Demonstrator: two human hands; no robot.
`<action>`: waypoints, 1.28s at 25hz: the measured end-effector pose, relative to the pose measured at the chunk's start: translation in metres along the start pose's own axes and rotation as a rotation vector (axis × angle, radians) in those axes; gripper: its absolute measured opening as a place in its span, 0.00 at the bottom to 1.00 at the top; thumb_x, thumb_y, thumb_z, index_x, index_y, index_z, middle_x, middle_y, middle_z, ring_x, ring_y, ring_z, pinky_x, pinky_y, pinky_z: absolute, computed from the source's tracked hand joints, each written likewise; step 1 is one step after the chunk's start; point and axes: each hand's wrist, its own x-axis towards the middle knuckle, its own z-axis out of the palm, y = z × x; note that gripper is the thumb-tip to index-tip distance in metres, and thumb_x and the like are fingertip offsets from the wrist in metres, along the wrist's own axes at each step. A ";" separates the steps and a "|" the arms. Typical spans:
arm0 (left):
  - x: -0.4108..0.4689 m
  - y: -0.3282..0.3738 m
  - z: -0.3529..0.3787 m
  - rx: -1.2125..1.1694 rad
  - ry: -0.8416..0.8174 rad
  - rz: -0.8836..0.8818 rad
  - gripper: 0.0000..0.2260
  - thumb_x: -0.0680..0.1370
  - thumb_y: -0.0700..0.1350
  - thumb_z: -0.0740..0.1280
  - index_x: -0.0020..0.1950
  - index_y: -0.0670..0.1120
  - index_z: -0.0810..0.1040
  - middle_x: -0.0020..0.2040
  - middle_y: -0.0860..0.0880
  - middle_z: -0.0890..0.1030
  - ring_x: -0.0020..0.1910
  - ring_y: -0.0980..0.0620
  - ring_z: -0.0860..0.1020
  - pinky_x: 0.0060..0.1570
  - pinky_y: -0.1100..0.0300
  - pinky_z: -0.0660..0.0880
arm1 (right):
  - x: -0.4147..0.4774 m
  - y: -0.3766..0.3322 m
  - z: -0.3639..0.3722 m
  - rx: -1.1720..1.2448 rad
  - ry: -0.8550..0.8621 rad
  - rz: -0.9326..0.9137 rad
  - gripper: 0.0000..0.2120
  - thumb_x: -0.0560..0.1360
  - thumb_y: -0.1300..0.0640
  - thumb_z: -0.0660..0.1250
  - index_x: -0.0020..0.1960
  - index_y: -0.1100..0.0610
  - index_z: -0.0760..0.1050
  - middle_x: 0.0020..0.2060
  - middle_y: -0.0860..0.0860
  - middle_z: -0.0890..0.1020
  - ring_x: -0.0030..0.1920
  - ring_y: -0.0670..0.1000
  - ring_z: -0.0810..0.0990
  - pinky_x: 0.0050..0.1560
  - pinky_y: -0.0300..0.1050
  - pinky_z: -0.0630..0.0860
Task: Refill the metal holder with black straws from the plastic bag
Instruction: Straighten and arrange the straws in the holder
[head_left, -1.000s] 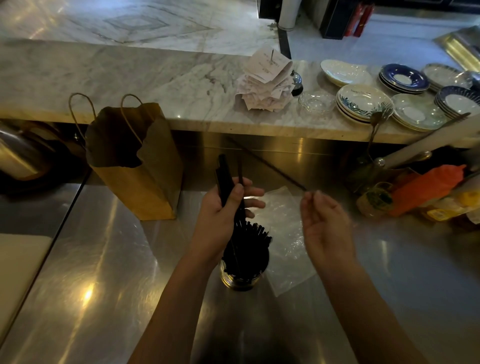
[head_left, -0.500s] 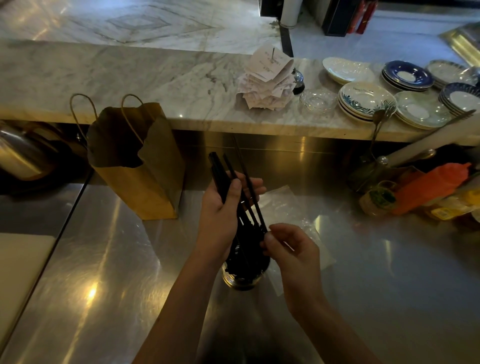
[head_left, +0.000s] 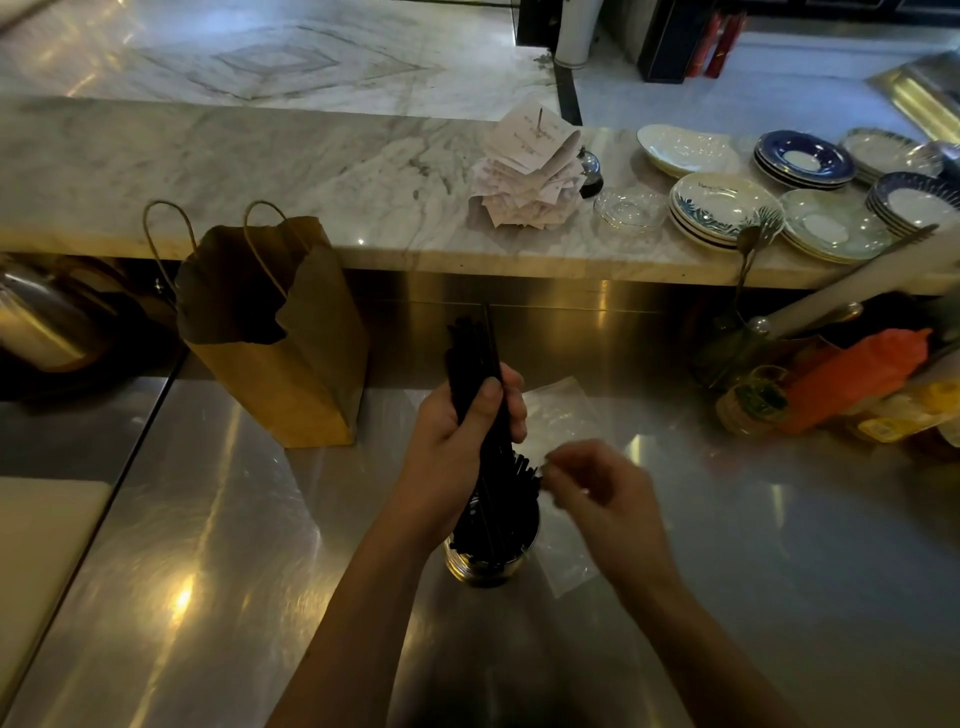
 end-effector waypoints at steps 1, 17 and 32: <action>-0.001 0.000 -0.001 0.017 -0.034 -0.026 0.09 0.82 0.46 0.59 0.53 0.44 0.77 0.40 0.51 0.79 0.39 0.54 0.77 0.45 0.60 0.75 | 0.005 -0.010 -0.006 -0.009 0.064 -0.051 0.08 0.76 0.62 0.68 0.47 0.49 0.78 0.42 0.49 0.84 0.44 0.47 0.83 0.47 0.47 0.80; -0.012 0.009 0.004 0.042 -0.342 -0.155 0.10 0.82 0.41 0.56 0.56 0.41 0.75 0.42 0.50 0.82 0.38 0.53 0.80 0.47 0.54 0.75 | 0.040 -0.088 -0.028 -0.005 -0.225 -0.309 0.13 0.72 0.66 0.72 0.56 0.57 0.80 0.41 0.53 0.85 0.38 0.49 0.85 0.40 0.44 0.81; -0.013 0.016 0.005 -0.041 -0.327 -0.174 0.10 0.82 0.41 0.57 0.58 0.43 0.76 0.43 0.48 0.82 0.35 0.54 0.79 0.42 0.56 0.74 | 0.036 -0.083 -0.025 0.069 -0.190 -0.324 0.18 0.74 0.66 0.70 0.62 0.54 0.76 0.41 0.52 0.85 0.42 0.49 0.85 0.44 0.42 0.80</action>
